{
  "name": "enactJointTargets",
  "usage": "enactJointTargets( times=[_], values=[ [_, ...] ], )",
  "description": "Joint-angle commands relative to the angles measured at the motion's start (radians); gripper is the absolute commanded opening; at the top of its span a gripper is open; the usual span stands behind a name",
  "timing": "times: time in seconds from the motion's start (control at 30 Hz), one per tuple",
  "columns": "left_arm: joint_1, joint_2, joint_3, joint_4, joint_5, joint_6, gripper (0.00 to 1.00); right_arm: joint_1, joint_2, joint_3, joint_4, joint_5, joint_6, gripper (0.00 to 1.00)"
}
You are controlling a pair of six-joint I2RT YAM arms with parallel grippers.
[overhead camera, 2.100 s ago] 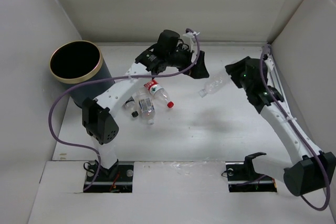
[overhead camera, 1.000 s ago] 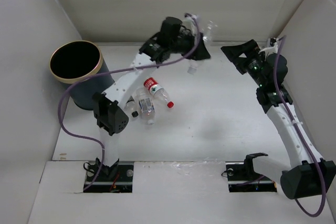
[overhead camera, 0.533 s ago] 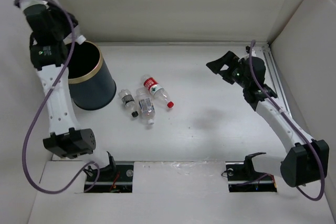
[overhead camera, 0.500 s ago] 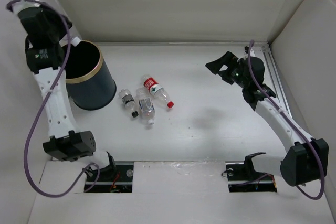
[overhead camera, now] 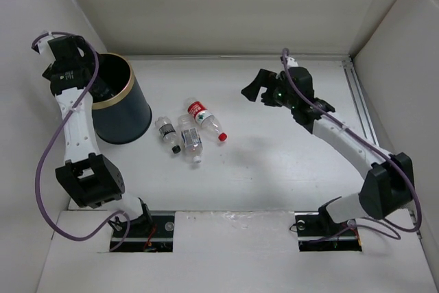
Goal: Put the plastic bottles in the bin
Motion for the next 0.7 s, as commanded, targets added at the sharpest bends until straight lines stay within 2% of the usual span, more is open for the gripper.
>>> enactJointTargets(
  times=[0.0, 0.17, 0.27, 0.37, 0.5, 0.53, 0.63, 0.67],
  values=[
    [0.0, -0.05, 0.03, 0.042, 0.01, 0.005, 1.0, 0.078, 0.067, 0.141, -0.062, 0.041, -0.117, 1.0],
    [-0.052, -0.102, 0.157, -0.024, 0.042, 0.054, 1.0, 0.189, 0.297, 0.347, -0.208, 0.125, -0.206, 0.99],
    [-0.053, -0.159, 0.158, -0.024, 0.168, 0.068, 1.0, 0.22, 0.438, 0.463, -0.276, 0.156, -0.229, 0.96],
    [-0.053, -0.202, 0.116, -0.009, 0.358, 0.098, 1.0, 0.247, 0.542, 0.537, -0.308, 0.156, -0.25, 0.93],
    [-0.144, -0.234, 0.06, 0.017, 0.563, 0.143, 1.0, 0.272, 0.616, 0.56, -0.326, 0.154, -0.26, 0.92],
    [-0.145, -0.234, 0.034, 0.031, 0.672, 0.143, 1.0, 0.272, 0.626, 0.56, -0.326, 0.163, -0.26, 0.92],
    [-0.145, -0.271, -0.054, 0.1, 0.789, 0.131, 1.0, 0.272, 0.659, 0.551, -0.317, 0.154, -0.26, 0.92],
    [-0.145, -0.28, -0.069, 0.109, 0.789, 0.131, 1.0, 0.281, 0.67, 0.551, -0.317, 0.13, -0.272, 0.9]
  ],
)
